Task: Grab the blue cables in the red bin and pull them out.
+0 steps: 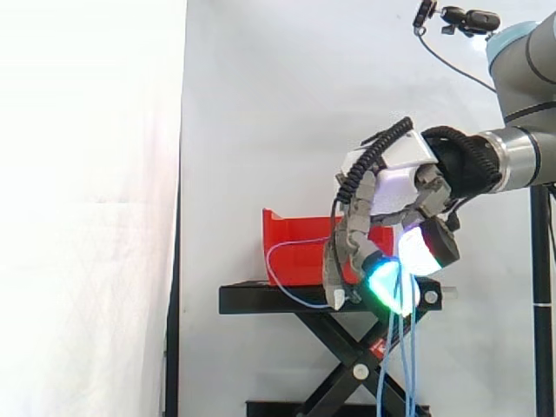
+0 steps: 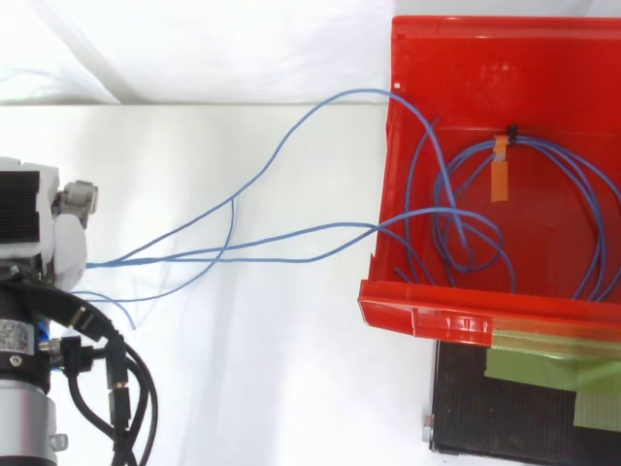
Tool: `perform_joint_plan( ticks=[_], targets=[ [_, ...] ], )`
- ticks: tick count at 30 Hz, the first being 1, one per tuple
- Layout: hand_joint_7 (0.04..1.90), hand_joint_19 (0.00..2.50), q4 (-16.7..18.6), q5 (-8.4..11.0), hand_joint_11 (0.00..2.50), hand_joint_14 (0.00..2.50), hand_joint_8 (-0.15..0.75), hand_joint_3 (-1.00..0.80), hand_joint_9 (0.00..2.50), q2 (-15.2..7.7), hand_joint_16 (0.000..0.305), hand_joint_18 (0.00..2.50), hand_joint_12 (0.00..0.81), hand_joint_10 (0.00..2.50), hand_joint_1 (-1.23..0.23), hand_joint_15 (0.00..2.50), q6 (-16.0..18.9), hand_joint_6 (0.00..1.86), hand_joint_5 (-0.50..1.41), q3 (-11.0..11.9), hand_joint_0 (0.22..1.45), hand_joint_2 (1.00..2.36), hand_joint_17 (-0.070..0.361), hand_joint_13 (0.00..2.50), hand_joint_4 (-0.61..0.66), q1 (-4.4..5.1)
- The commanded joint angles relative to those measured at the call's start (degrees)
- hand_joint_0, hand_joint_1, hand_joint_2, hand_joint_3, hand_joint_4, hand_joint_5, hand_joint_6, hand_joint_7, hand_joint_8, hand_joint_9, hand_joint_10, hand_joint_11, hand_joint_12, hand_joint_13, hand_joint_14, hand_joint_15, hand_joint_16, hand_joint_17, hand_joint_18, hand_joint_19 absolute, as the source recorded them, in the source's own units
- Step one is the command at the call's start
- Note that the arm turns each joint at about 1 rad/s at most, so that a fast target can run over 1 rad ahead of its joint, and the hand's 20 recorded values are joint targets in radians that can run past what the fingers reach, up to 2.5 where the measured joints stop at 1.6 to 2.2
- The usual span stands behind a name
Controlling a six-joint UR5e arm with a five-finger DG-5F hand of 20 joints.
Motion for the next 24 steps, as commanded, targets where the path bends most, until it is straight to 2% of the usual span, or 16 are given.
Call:
perform_joint_plan(
  ticks=[1,3,4,5,6,8,11,14,19,24],
  targets=[
    [0.87,0.58,0.5,0.89,0.55,0.02,0.222,-1.0,1.15,-0.1,0.035,0.59,0.284,0.02,-0.79,0.45,2.8,0.17,1.11,0.0,0.91,1.0,0.078,0.84,0.11,0.18],
    [0.87,0.57,0.5,1.77,0.54,0.02,0.222,-1.0,1.15,-0.1,0.035,0.59,0.283,0.02,-0.79,0.45,5.2,0.17,1.11,-1.1,0.91,1.0,0.078,0.84,0.1,0.44],
    [0.87,0.58,0.5,1.77,0.54,0.02,0.223,-1.0,1.15,-0.1,0.034,0.59,0.284,0.02,-0.79,0.45,5.2,0.17,1.11,-1.1,0.91,1.0,0.078,0.84,0.11,0.44],
    [0.87,0.57,1.7,3.18,0.54,0.02,0.221,-1.0,1.15,0.0,0.035,0.59,0.283,0.02,-0.79,0.45,8.6,0.17,1.11,-3.7,0.91,1.0,0.078,0.84,0.1,0.88],
    [0.87,0.57,1.7,3.18,0.55,0.02,0.224,-1.0,1.15,0.0,0.035,0.59,0.284,0.02,-0.79,0.45,8.6,0.17,1.11,-3.7,0.91,1.0,0.078,0.84,0.11,0.88],
    [0.87,0.57,4.0,3.97,0.55,0.02,0.223,-1.0,1.14,0.0,0.034,0.59,0.286,0.02,-0.79,0.45,12.3,0.17,1.11,-5.6,0.91,1.0,0.078,0.84,0.11,1.23],
    [0.87,0.57,6.3,4.06,0.54,0.02,0.223,-1.0,1.14,-0.1,0.034,0.59,0.285,0.02,-0.79,0.45,16.4,0.17,1.11,-6.3,0.91,1.0,0.077,0.84,0.11,1.41],
    [0.87,0.57,6.8,4.14,0.53,0.02,0.223,-1.0,1.14,0.0,0.035,0.59,0.285,0.02,-0.79,0.45,18.9,0.17,1.11,-6.3,0.91,1.0,0.078,0.84,0.1,1.58],
    [0.87,0.57,6.8,4.14,0.54,0.02,0.222,-1.0,1.13,-0.1,0.035,0.59,0.285,0.02,-0.79,0.45,20.1,0.16,1.11,-6.3,0.9,1.0,0.078,0.84,0.11,1.85],
    [0.87,0.58,7.5,3.97,0.55,0.02,0.222,-1.0,1.13,-0.1,0.035,0.58,0.284,0.02,-0.81,0.45,17.6,0.16,1.11,-6.3,0.91,1.0,0.078,0.83,0.1,1.85]
  ],
)
